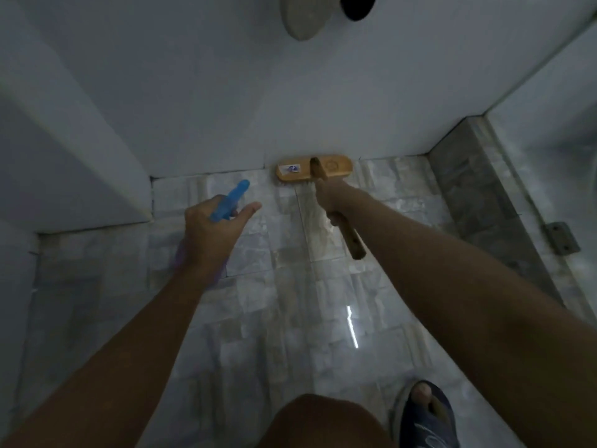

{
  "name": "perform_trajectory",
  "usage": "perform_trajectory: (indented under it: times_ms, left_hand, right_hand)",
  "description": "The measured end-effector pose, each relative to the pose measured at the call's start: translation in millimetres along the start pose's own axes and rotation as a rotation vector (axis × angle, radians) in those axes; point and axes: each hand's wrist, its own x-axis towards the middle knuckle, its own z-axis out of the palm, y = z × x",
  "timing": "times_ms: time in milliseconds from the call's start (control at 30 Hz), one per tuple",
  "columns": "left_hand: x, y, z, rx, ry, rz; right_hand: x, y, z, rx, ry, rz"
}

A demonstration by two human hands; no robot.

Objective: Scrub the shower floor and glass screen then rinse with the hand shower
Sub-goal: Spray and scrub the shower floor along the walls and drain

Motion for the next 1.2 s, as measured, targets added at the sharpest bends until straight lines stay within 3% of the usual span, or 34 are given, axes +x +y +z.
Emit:
perform_trajectory:
  times_ms: [133,267,367,567,667,867,1033,1200]
  left_hand:
    - [0.7,-4.1,-11.3,-0.034,0.086,-0.008]
    - [4.3,-10.0,-22.3,-0.019,0.135,-0.015]
    - [5.4,-9.3,-19.2,0.005,0.133,0.016]
    - [10.2,-9.3,-15.7,0.030,0.134,0.027]
    - [8.2,-11.6,-18.8,-0.002,0.136,0.052]
    - [18.2,-11.6,-12.2,0.028,0.130,0.092]
    - [17.1,-14.6,-10.2,0.025,0.150,0.068]
    - [14.9,-13.3,-16.8,-0.011,0.133,0.126]
  right_hand:
    - [-31.9,49.4,13.8,-0.020,0.045,-0.062]
    - [-37.0,108.9,-7.9,0.101,0.168,0.159]
    - [-1.6,93.2,-46.8,0.158,0.219,0.191]
    - [1.1,0.9,4.4,-0.001,0.040,-0.119]
    - [3.0,15.5,-3.7,-0.025,0.026,-0.054]
    - [23.3,66.3,-81.4,-0.074,0.163,0.182]
    - [16.8,41.2,-38.4,-0.089,0.091,-0.041]
    - [27.2,66.5,-67.1,0.022,0.185,0.095]
